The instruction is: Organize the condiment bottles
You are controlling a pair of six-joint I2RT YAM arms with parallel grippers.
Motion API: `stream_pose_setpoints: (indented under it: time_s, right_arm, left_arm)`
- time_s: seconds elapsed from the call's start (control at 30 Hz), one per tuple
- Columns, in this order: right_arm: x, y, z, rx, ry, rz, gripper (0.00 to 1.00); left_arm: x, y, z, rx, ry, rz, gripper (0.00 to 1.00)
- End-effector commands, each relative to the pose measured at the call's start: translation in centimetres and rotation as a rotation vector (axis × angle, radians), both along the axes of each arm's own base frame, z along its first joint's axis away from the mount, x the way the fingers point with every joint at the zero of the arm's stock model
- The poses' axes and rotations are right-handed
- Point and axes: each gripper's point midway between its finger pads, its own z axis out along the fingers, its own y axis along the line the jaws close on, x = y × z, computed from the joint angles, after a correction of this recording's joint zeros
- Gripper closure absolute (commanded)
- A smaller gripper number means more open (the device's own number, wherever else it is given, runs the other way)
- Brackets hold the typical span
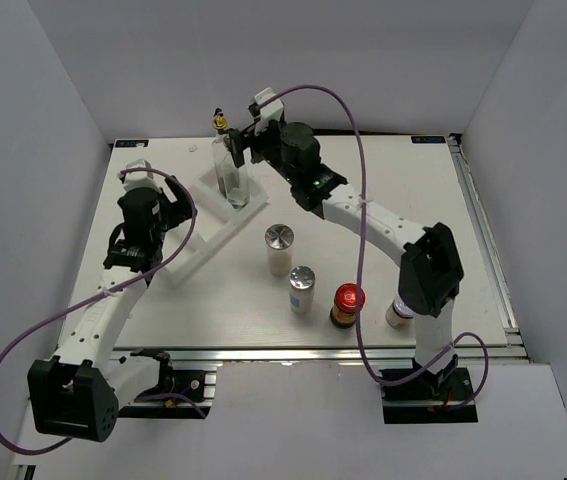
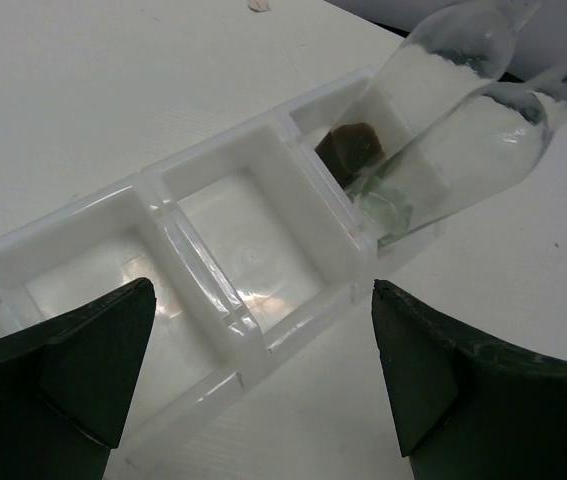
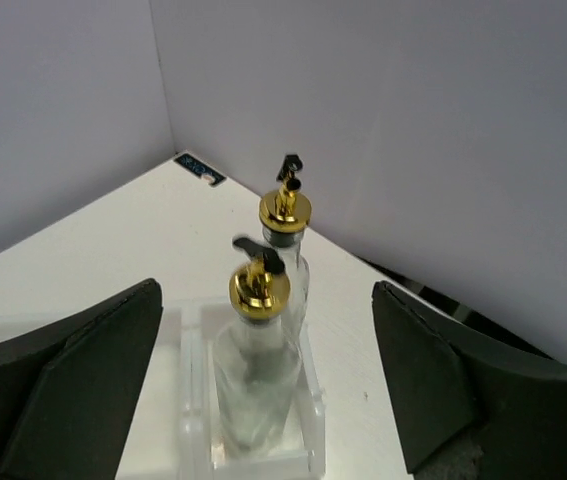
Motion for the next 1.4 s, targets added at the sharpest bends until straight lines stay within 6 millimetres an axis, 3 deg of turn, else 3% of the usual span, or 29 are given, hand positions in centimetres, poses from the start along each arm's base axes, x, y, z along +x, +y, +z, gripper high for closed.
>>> stream_pose_setpoints:
  time_s: [0.0, 0.03, 0.07, 0.13, 0.17, 0.2, 0.23, 0.27, 0.3, 0.33, 0.4, 0.43, 0.5, 0.53, 0.7, 0.83, 1.03, 1.1, 1.2, 1.37]
  right_arm:
    - [-2.2, -2.3, 1.3, 0.005, 0.033, -0.022, 0.11]
    - [-3.2, -3.6, 2.8, 0.018, 0.025, -0.03, 0.11]
    - [-3.7, -4.3, 0.5, -0.02, 0.064, -0.039, 0.11]
    - [-4.6, -6.2, -0.5, -0.04, 0.104, -0.081, 0.11]
    - [-5.6, -7.9, 1.0, -0.019, 0.094, -0.108, 0.11]
    - [-6.1, -9.2, -1.5, -0.054, 0.134, -0.139, 0.11]
    - [-6.8, -11.5, -0.1, -0.024, 0.127, -0.2, 0.11]
    - [-7.0, -12.8, -0.6, -0.028, 0.139, -0.233, 0.11]
    - [-7.5, -14.2, -2.9, -0.065, 0.169, -0.264, 0.11]
    - [-8.3, -16.1, -1.7, -0.02, 0.167, -0.306, 0.11]
    - [-8.9, -18.8, -2.6, -0.006, 0.201, -0.376, 0.11]
    - [-9.3, -21.7, -3.6, 0.01, 0.236, -0.465, 0.11]
    - [-9.6, -24.7, -4.5, 0.035, 0.266, -0.556, 0.11]
    - [-9.6, -27.4, -5.3, 0.049, 0.282, -0.612, 0.11]
    - [-10.5, -33.5, -7.6, 0.143, 0.355, -0.723, 0.11]
    - [-11.8, -36.0, -7.1, 0.194, 0.323, -0.767, 0.11]
    - [-12.8, -37.2, -7.9, 0.183, 0.312, -0.788, 0.11]
    - [-12.9, -37.4, -8.0, 0.181, 0.311, -0.79, 0.11]
    - [-12.9, -37.4, -8.0, 0.175, 0.309, -0.787, 0.11]
    - [-12.7, -37.3, -8.6, 0.16, 0.315, -0.779, 0.1]
  left_arm:
    - [-0.5, -1.8, 1.3, -0.035, -0.052, -0.115, 0.02]
    - [-0.4, -2.5, 1.8, -0.046, -0.078, -0.148, 0.02]
    - [-0.5, -3.1, 1.8, -0.053, -0.086, -0.183, 0.02]
    - [-0.8, -5.5, 1.7, -0.077, -0.096, -0.307, 0.02]
    - [-1.0, -6.4, 1.6, -0.084, -0.095, -0.344, 0.02]
    - [-1.3, -7.9, 1.6, -0.089, -0.097, -0.398, 0.02]
    - [-1.6, -8.9, 1.7, -0.084, -0.1, -0.441, 0.02]
    - [-1.8, -9.8, 1.6, -0.083, -0.098, -0.471, 0.02]
    - [-2.4, -11.5, 1.4, -0.082, -0.097, -0.527, 0.02]
    - [-2.9, -12.5, 1.4, -0.07, -0.097, -0.575, 0.02]
    - [-3.7, -14.3, 1.4, -0.063, -0.093, -0.63, 0.02]
    - [-3.7, -14.6, 1.8, -0.061, -0.102, -0.631, 0.02]
    - [-4.4, -16.1, 1.9, -0.058, -0.098, -0.678, 0.02]
    - [-4.6, -16.6, 2.1, -0.053, -0.102, -0.699, 0.02]
    - [-5.5, -19.1, 1.5, -0.026, -0.068, -0.774, 0.02]
    - [-5.1, -21.0, -0.5, 0.032, 0.014, -0.784, 0.02]
    - [-4.7, -23.0, -2.2, 0.142, 0.073, -0.778, 0.02]
    - [-4.7, -23.6, -3.0, 0.163, 0.098, -0.782, 0.02]
    - [-4.0, -23.0, -4.4, 0.214, 0.136, -0.723, 0.02]
    - [-3.3, -23.8, -5.0, 0.244, 0.153, -0.719, 0.02]
